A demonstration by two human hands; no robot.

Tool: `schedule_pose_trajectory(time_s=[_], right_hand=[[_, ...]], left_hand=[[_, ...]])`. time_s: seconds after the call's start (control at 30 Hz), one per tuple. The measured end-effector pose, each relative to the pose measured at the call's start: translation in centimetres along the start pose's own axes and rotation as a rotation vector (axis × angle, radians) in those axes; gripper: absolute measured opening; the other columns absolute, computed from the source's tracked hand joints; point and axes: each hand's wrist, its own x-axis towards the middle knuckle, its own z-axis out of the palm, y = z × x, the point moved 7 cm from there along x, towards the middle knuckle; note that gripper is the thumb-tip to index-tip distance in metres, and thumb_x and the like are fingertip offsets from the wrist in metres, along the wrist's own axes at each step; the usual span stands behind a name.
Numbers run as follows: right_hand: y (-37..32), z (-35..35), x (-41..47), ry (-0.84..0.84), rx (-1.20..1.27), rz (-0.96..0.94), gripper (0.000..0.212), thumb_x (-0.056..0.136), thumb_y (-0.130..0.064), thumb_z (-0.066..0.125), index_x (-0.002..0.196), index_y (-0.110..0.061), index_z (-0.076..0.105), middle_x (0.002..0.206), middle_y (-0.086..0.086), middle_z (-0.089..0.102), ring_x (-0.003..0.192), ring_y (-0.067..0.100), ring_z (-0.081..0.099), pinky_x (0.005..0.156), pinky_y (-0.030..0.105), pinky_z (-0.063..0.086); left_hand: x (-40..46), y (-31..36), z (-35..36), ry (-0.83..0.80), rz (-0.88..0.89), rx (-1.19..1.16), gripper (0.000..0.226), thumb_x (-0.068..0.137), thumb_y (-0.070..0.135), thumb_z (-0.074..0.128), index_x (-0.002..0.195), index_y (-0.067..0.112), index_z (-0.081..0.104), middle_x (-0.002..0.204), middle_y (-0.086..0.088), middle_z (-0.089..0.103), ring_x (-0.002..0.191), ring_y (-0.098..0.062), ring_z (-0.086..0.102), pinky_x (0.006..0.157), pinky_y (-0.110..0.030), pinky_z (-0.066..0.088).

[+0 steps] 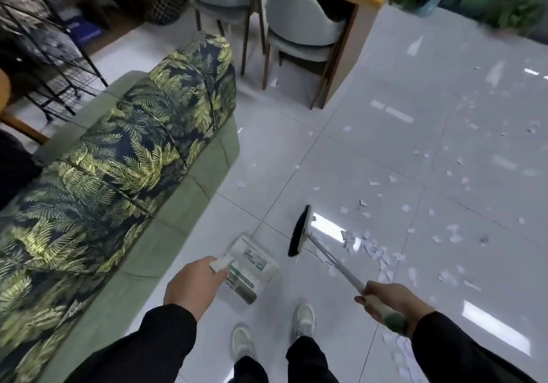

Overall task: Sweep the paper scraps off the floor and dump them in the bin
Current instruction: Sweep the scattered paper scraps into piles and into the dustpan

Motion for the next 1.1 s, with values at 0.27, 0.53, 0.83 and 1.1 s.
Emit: schedule_pose_trajectory(time_s=[0.27,0.53,0.83,1.1], right_hand=[[2.9,-5.1,-3.3,0.203,0.134,0.005,0.031,0.094,-0.002,0.056,0.116,0.019,0.055,0.092,0.029,0.069,0.047,0.022,0.052,0.039,0.020,0.047],[1.1,-0.7,-6.7,0.129,0.297,-0.064,0.026,0.094,-0.004,0.057,0.112,0.014,0.057,0.096,0.027,0.071,0.045,0.018,0.053,0.040,0.019,0.050],[-8.2,13.1,-2.6,-0.092,0.263,-0.108,0.021,0.093,-0.005,0.058,0.107,0.010,0.058,0.085,0.022,0.073,0.046,0.018,0.052,0.040,0.020,0.046],[-16.5,22.9,4.4,-0.244,0.059,-0.100,0.022,0.090,-0.006,0.061,0.104,0.011,0.064,0.087,0.022,0.074,0.050,0.020,0.056,0.048,0.023,0.049]], left_hand=[[3.0,2.0,-0.8,-0.063,0.141,0.020,0.051,0.095,0.058,0.056,0.137,0.029,0.060,0.086,0.007,0.063,0.090,-0.020,0.064,0.072,-0.031,0.047],[4.1,2.4,-2.3,-0.058,0.186,0.027,0.052,0.095,0.061,0.056,0.136,0.029,0.060,0.095,0.008,0.066,0.093,-0.020,0.064,0.072,-0.031,0.047],[6.4,-1.4,-6.3,0.011,0.080,0.002,0.044,0.091,0.069,0.056,0.115,0.034,0.069,0.079,0.008,0.068,0.077,-0.018,0.066,0.057,-0.030,0.043],[9.6,-0.8,-10.3,0.039,0.026,0.106,0.043,0.094,0.068,0.053,0.121,0.037,0.067,0.073,0.007,0.063,0.070,-0.013,0.060,0.050,-0.025,0.036]])
